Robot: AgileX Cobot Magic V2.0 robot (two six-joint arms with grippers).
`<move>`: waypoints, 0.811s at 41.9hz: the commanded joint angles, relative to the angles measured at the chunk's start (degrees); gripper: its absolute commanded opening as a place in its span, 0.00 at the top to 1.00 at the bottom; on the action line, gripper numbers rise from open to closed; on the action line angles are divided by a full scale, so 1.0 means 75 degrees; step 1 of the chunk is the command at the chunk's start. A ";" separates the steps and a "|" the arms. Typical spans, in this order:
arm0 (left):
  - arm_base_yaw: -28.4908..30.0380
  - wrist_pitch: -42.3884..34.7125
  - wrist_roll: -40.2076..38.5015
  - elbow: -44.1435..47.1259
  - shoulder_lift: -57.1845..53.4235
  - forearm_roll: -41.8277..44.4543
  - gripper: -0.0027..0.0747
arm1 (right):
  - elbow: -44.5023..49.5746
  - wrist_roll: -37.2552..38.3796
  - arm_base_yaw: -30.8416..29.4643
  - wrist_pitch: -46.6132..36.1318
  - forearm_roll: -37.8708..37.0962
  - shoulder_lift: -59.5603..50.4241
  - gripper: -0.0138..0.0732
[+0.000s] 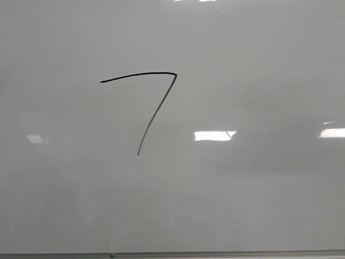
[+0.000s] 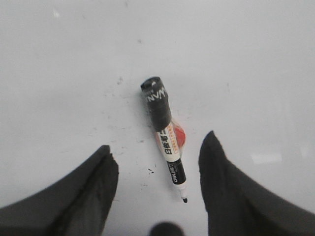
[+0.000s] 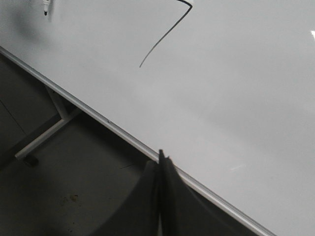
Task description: Write number 7 on whiteboard
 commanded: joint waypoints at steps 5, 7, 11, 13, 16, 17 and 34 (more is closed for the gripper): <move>0.0016 -0.0303 -0.0074 0.0686 -0.2260 -0.0009 0.69 | -0.0208 -0.0021 -0.0046 -0.0504 0.0112 0.0048 0.91; 0.0016 -0.0289 -0.0074 0.0958 -0.2852 -0.0009 0.74 | -0.0208 -0.0021 -0.0046 -0.0504 0.0112 0.0048 0.91; 0.0016 -0.0064 -0.0074 0.1347 -0.3862 -0.0022 0.89 | -0.0208 -0.0021 -0.0046 -0.0504 0.0112 0.0048 0.91; 0.0016 0.0095 -0.0074 0.1498 -0.4400 -0.0022 0.95 | -0.0208 -0.0021 -0.0046 -0.0504 0.0112 0.0048 0.91; 0.0016 0.0344 -0.0074 0.1618 -0.4959 -0.0022 0.99 | -0.0208 -0.0021 -0.0046 -0.0504 0.0112 0.0048 0.91; 0.0016 0.0398 -0.0074 0.1636 -0.5057 -0.0022 0.99 | -0.0208 -0.0021 -0.0046 -0.0504 0.0112 0.0048 0.91; 0.0016 0.0494 -0.0074 0.1651 -0.5956 -0.0008 0.99 | -0.0208 -0.0021 -0.0046 -0.0504 0.0112 0.0048 0.91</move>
